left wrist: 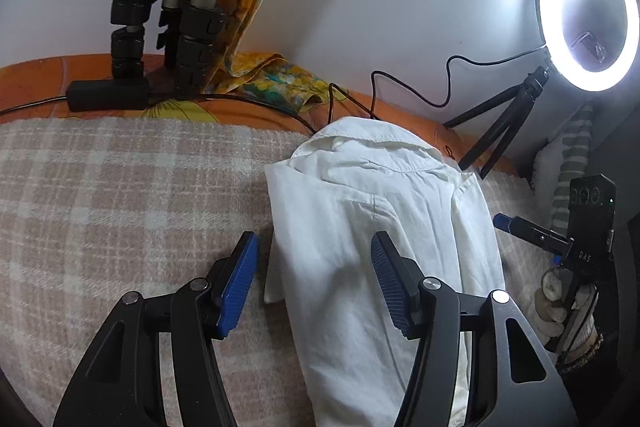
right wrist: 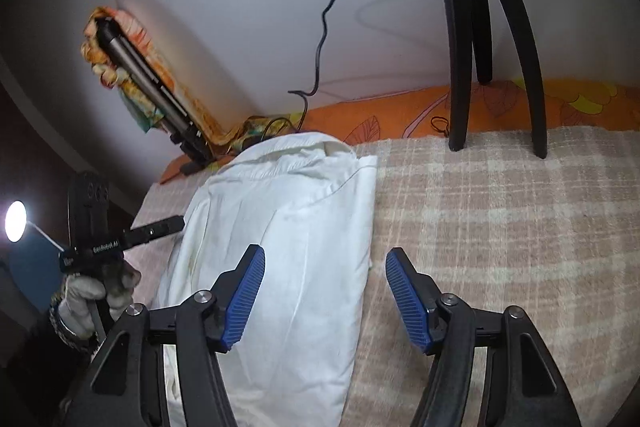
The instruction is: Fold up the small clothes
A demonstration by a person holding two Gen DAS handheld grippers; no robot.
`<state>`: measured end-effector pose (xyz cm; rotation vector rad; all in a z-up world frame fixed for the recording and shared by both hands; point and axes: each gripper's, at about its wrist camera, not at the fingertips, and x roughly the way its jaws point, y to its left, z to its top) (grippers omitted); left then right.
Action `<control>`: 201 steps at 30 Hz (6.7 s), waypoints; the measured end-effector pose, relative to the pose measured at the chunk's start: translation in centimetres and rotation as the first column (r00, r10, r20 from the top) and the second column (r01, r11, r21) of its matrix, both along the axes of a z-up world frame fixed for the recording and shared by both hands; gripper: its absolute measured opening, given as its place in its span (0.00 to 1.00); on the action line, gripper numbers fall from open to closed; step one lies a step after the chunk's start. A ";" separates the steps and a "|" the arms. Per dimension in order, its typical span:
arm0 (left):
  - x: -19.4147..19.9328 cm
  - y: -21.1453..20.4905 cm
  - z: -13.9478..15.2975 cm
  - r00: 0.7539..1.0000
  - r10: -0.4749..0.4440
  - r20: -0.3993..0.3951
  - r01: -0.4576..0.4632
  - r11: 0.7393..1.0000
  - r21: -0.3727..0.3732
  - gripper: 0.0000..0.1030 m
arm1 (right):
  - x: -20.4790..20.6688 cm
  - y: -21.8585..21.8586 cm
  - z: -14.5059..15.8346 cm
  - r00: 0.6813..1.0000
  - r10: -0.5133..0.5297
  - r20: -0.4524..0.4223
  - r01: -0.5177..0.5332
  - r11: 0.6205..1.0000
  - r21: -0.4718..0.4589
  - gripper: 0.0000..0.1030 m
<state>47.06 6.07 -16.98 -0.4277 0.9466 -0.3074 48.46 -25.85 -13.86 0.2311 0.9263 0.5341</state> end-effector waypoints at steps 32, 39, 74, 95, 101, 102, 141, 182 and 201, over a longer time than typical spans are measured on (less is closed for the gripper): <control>-5.7 -0.8 12.4 0.961 -0.089 0.260 0.087 0.996 0.021 0.03 | -2.8 1.8 8.5 0.971 0.128 0.202 -0.138 0.990 0.037 0.00; -12.4 -1.1 15.3 0.947 -0.115 0.301 0.094 0.992 0.084 0.03 | -10.0 0.9 10.9 0.957 0.130 0.259 -0.133 0.991 -0.003 0.00; -30.7 -2.1 10.5 0.956 -0.207 0.208 0.128 0.932 0.339 0.06 | -28.5 -4.7 0.8 0.980 0.066 0.189 -0.013 0.963 -0.268 0.21; -17.8 -11.7 4.5 0.977 -0.213 0.026 0.201 0.950 0.241 0.18 | -15.4 6.5 -3.1 0.985 0.156 0.079 -0.130 0.957 -0.260 0.25; -19.0 -11.4 3.9 0.973 -0.223 0.059 0.203 0.949 0.241 0.18 | -15.8 7.4 -5.5 0.979 0.201 0.040 -0.176 0.925 -0.335 0.24; -18.9 -11.1 4.3 0.975 -0.217 0.057 0.198 0.951 0.236 0.18 | -15.6 6.9 -5.1 0.983 0.183 0.032 -0.166 0.941 -0.296 0.24; -26.1 -19.9 3.2 0.964 -0.264 0.013 0.264 0.962 -0.069 0.07 | -21.5 -9.9 -9.1 0.934 -0.085 -0.347 0.243 0.863 0.443 0.47; -26.0 -1.0 -0.1 0.987 0.089 -0.134 -0.119 0.965 -0.235 0.49 | -18.5 -5.7 -6.2 0.992 -0.026 -0.124 0.039 0.993 0.110 0.62; -24.8 -4.2 0.5 0.990 0.057 -0.130 -0.090 0.960 -0.266 0.17 | -17.8 -5.3 -8.6 0.974 0.040 -0.225 0.024 0.960 0.278 0.24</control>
